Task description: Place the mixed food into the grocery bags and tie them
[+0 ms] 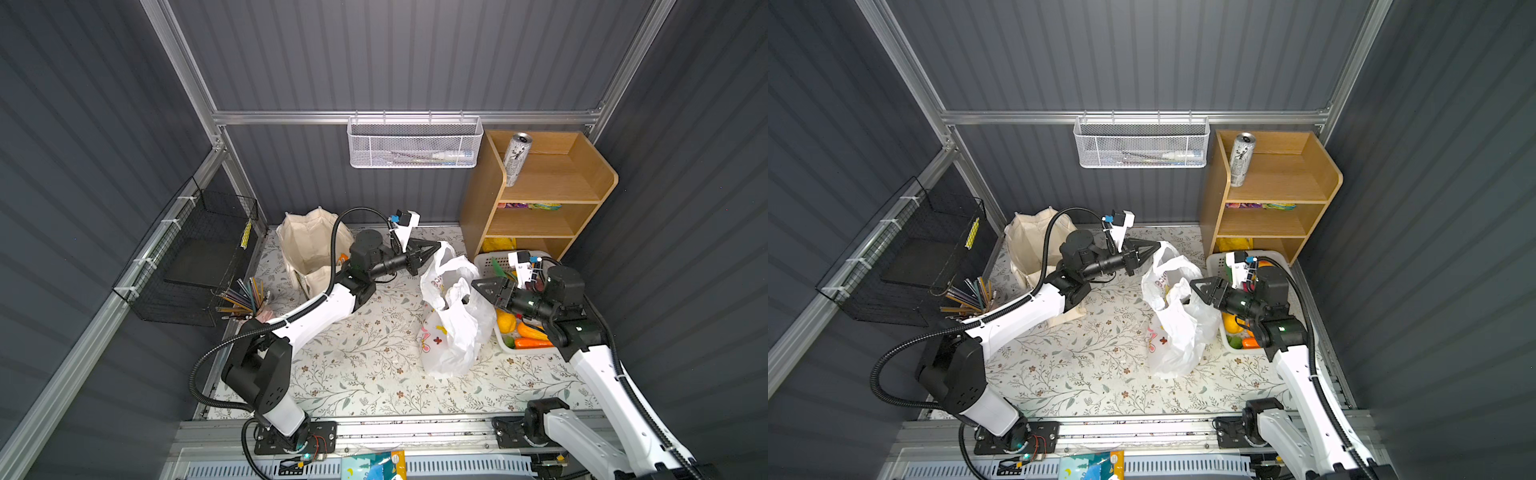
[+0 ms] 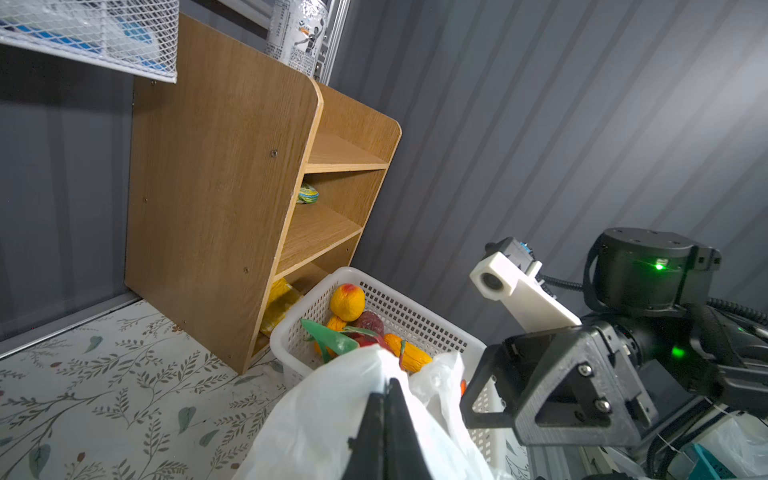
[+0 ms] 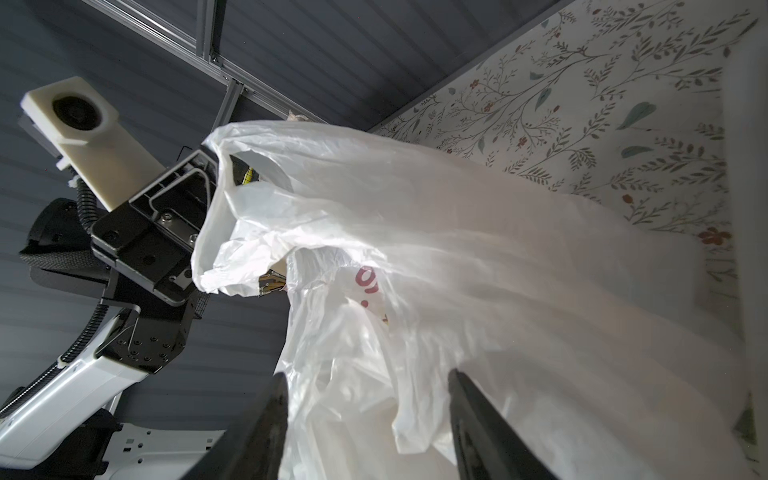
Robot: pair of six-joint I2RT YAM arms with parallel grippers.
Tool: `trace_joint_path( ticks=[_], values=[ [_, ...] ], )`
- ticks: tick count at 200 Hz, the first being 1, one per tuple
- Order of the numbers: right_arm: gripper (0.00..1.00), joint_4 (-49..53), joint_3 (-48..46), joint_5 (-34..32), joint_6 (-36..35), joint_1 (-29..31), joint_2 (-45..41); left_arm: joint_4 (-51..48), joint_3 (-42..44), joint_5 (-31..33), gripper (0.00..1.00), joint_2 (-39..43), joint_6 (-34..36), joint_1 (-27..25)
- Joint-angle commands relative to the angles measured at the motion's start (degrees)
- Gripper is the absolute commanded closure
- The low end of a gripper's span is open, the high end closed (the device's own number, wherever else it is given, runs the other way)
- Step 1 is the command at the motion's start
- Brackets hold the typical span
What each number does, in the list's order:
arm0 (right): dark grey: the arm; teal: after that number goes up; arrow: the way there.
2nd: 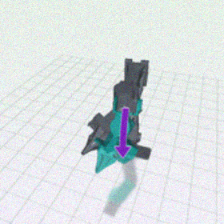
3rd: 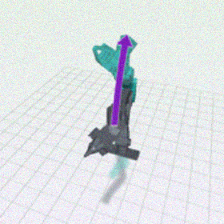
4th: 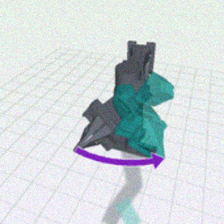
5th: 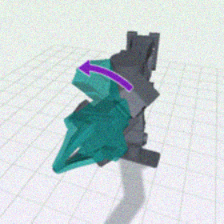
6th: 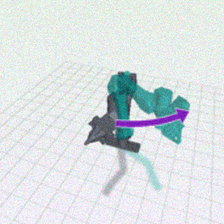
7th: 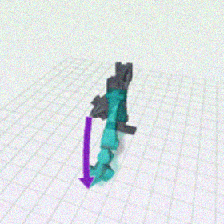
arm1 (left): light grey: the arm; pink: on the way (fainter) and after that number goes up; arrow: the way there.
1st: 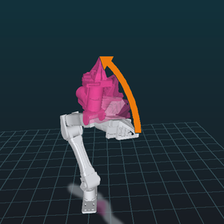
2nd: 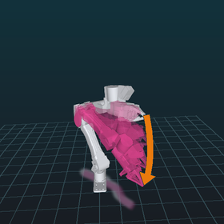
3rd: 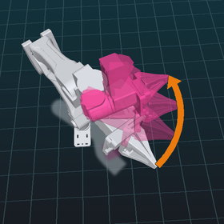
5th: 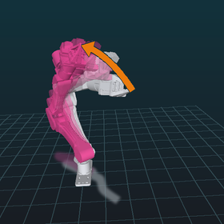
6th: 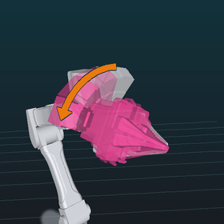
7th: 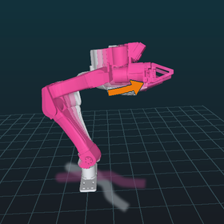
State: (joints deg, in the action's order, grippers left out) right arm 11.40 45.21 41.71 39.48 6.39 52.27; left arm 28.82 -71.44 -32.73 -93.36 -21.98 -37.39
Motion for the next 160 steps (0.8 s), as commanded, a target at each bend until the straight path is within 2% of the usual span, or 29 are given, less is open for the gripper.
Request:
trace_joint_path(
  ticks=[1, 48, 82, 129, 160],
  values=[
    [0.37, -2.9, 2.9, 1.8, -0.2, -0.2, 0.9, -4.9, -3.9, -3.6, 1.00, -1.7, 3.0, 0.1],
    [0.37, -2.1, 6.7, 3.6, -0.3, -0.1, 0.8, -2.4, -5.9, -1.9, 1.00, -1.4, 0.5, 0.0],
    [0.37, -2.1, 8.2, 5.8, 1.2, 1.3, 1.2, -0.8, -4.6, 3.0, 1.00, 1.7, -0.6, 0.0],
    [0.36, 8.3, 7.4, -3.0, -2.2, 6.1, -0.1, -2.6, -3.9, 8.2, 1.00, 4.7, 0.9, 0.0],
    [0.35, 8.6, 6.3, -5.8, -1.4, 10.9, 0.5, -3.4, -3.9, 8.7, 1.00, 5.3, 1.4, 0.0]
  ],
)
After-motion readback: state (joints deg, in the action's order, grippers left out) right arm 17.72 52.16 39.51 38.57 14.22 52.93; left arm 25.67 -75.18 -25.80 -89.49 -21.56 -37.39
